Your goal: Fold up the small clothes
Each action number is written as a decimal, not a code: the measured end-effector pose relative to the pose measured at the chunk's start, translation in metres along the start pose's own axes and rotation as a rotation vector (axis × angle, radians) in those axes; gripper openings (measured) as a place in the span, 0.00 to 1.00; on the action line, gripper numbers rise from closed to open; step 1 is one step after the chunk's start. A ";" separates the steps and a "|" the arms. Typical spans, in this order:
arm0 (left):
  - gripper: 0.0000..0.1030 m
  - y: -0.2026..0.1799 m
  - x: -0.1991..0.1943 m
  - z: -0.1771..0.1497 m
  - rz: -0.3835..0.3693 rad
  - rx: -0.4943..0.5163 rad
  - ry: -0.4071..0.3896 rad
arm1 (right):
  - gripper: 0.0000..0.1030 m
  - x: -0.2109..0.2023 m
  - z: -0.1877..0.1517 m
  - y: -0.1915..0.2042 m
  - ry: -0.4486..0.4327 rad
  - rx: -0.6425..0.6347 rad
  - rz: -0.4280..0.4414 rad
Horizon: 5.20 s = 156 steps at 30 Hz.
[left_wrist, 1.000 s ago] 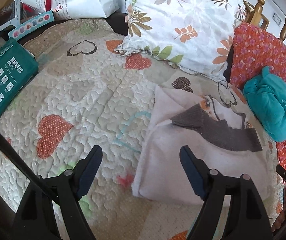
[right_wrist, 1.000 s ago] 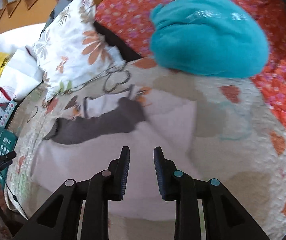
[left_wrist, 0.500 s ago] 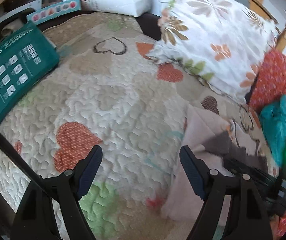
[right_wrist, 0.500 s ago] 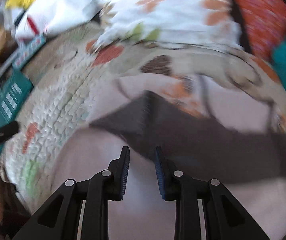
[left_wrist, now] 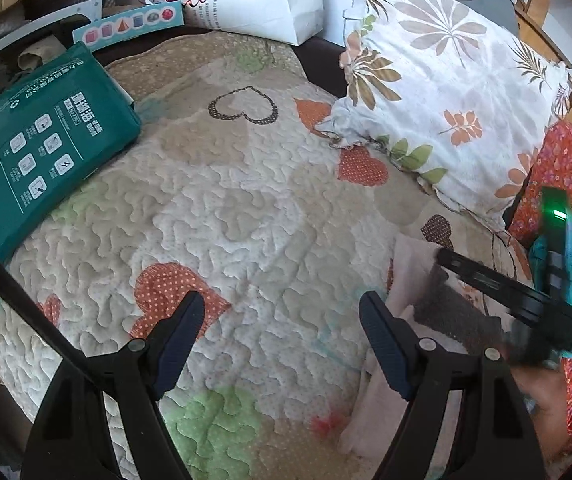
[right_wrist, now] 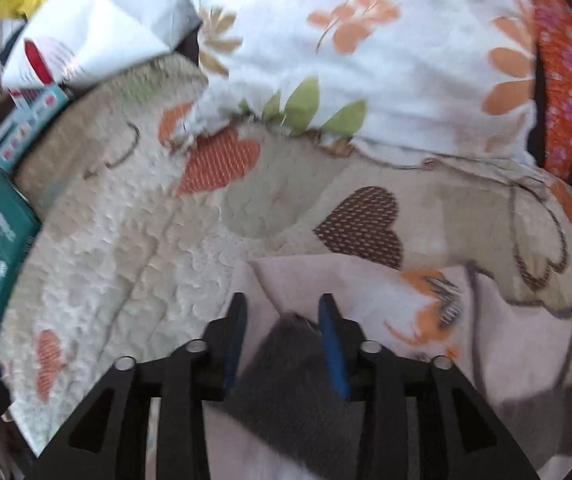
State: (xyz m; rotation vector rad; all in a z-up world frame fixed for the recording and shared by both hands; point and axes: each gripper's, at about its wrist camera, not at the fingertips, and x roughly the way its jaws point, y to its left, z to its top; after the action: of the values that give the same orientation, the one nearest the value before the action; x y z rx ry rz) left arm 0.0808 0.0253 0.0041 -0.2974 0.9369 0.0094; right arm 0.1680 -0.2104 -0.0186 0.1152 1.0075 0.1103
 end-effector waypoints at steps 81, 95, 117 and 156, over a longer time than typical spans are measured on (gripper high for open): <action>0.84 0.023 -0.007 -0.012 -0.147 -0.170 0.070 | 0.11 -0.129 -0.095 -0.064 -0.170 0.377 0.114; 0.84 0.043 -0.011 -0.001 -0.136 -0.205 0.046 | 0.11 -0.036 -0.082 0.019 -0.040 0.306 0.137; 0.84 -0.051 0.047 -0.043 -0.193 0.075 0.224 | 0.75 -0.099 -0.147 -0.075 -0.035 0.220 0.050; 0.49 0.025 0.014 -0.028 -0.247 -0.208 0.227 | 0.09 -0.029 -0.042 0.036 0.045 -0.109 -0.043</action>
State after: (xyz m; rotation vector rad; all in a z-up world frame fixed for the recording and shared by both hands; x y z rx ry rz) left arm 0.0634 0.0407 -0.0289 -0.6151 1.1210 -0.1579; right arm 0.1162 -0.1769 -0.0112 -0.0089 1.0463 0.1287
